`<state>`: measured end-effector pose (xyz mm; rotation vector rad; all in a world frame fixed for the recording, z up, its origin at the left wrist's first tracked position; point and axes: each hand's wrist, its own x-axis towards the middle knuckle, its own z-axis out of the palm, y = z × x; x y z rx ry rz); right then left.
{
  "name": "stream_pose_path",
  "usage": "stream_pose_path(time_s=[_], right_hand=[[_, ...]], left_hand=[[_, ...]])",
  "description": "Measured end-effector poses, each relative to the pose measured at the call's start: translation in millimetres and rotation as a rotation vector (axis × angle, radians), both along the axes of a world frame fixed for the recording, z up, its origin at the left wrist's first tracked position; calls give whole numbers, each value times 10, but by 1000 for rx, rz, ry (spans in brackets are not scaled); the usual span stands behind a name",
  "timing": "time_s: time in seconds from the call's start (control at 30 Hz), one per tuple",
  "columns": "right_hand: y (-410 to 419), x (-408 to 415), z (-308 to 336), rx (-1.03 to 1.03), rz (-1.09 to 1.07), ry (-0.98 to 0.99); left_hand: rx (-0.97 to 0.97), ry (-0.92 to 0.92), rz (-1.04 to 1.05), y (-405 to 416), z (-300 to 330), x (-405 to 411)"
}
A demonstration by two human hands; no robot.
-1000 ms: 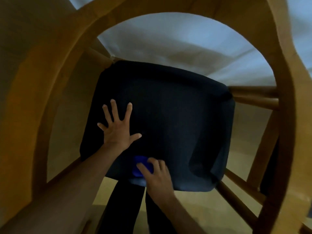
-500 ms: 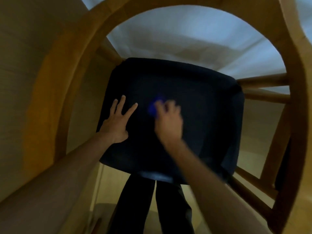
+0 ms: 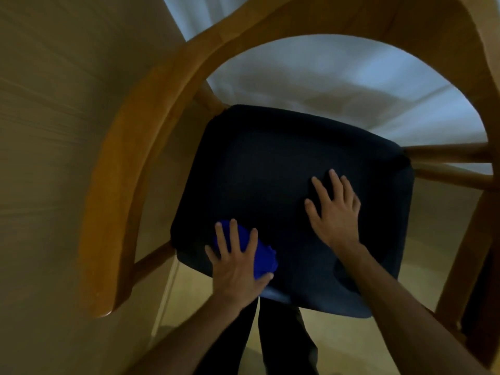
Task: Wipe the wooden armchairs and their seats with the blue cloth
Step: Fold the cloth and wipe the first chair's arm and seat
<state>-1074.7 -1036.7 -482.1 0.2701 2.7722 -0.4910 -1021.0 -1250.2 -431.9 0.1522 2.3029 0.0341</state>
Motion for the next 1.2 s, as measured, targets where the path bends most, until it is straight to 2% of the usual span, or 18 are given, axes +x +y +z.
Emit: stream_pose_path(time_s=[0.2,0.33,0.43,0.53,0.7,0.83,0.93,1.03,1.2], right_hand=[[-44,111,-75,25,10,4],[-51,115,-110,30,12,4],[-45,119,-152,24,7,6],[-15,136,-165,34,20,23],[13,162,-123,12,20,14],[-15,134,-83,5,2,-20],[-31,119,-61,-14,-6,-45],[-52,116,-71,-13,-13,-43],[-56,138,-115,-13,-18,-26]], left_hand=[[167,277,-43,-144,-244,-108],[185,455,-8,33,-275,-955],[182,404,106,190,-297,-1922],[172,377,74,110,-315,-2211],[201,455,67,-491,-351,-1129],[177,377,152,-907,-294,-4],[198,357,191,-976,-258,320],[228,424,204,-878,-306,-67],[213,540,253,-332,-447,-1663]])
